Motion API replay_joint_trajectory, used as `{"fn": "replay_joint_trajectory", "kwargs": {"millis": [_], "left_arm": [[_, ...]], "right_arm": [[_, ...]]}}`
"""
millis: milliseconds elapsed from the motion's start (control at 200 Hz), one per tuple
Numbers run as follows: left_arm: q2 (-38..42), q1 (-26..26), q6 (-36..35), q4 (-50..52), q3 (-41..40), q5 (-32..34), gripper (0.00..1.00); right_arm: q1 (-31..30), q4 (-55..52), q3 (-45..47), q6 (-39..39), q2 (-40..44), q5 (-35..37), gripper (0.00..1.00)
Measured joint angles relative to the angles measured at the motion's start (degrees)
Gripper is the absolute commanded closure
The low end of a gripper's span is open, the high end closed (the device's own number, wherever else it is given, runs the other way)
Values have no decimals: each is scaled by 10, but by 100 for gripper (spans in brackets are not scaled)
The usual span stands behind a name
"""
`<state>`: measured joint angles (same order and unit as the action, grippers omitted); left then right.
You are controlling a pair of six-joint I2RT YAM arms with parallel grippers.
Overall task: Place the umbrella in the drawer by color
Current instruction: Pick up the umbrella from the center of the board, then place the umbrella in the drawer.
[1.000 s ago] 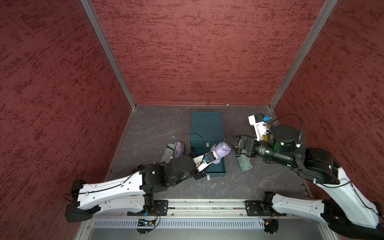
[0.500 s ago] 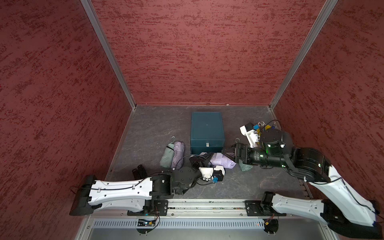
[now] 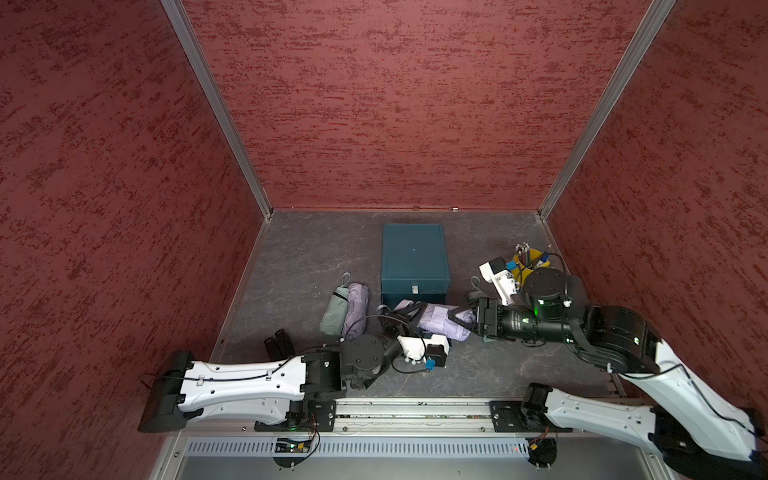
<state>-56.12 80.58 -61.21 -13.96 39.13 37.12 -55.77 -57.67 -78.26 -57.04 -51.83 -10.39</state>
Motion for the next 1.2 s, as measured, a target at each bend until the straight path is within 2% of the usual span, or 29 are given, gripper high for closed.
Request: {"fn": "replay_joint_trajectory", "kwargs": {"millis": [40,95,170,200,331,441,546,696,837,982,1202], "left_arm": [[0,-2,-3,-2,0,0,100],[-2,-6,-10,-3,0,-1,83],[-4,-13,-7,-1,0,-6,39],[-5,-17,3,0,0,-6,26],[-2,-42,64,19,14,-2,7],[28,-66,160,100,39,-14,0],[90,-108,287,206,62,-53,0],[179,-207,467,315,83,-122,0],[217,-281,573,357,104,-203,0],[179,-340,664,407,141,-273,0],[15,-459,803,455,252,-358,5]], "right_arm": [[0,1,2,-4,2,0,86],[4,4,8,-15,4,0,98],[5,12,17,-19,7,-1,100],[5,17,22,-17,10,-1,100],[5,31,46,-10,21,9,100],[5,61,62,-10,26,23,100],[1,114,82,-10,26,27,100],[-2,136,113,-5,21,53,100],[-4,104,170,0,14,81,100],[-9,113,210,0,14,96,100],[-58,169,244,1,-4,168,100]]}}
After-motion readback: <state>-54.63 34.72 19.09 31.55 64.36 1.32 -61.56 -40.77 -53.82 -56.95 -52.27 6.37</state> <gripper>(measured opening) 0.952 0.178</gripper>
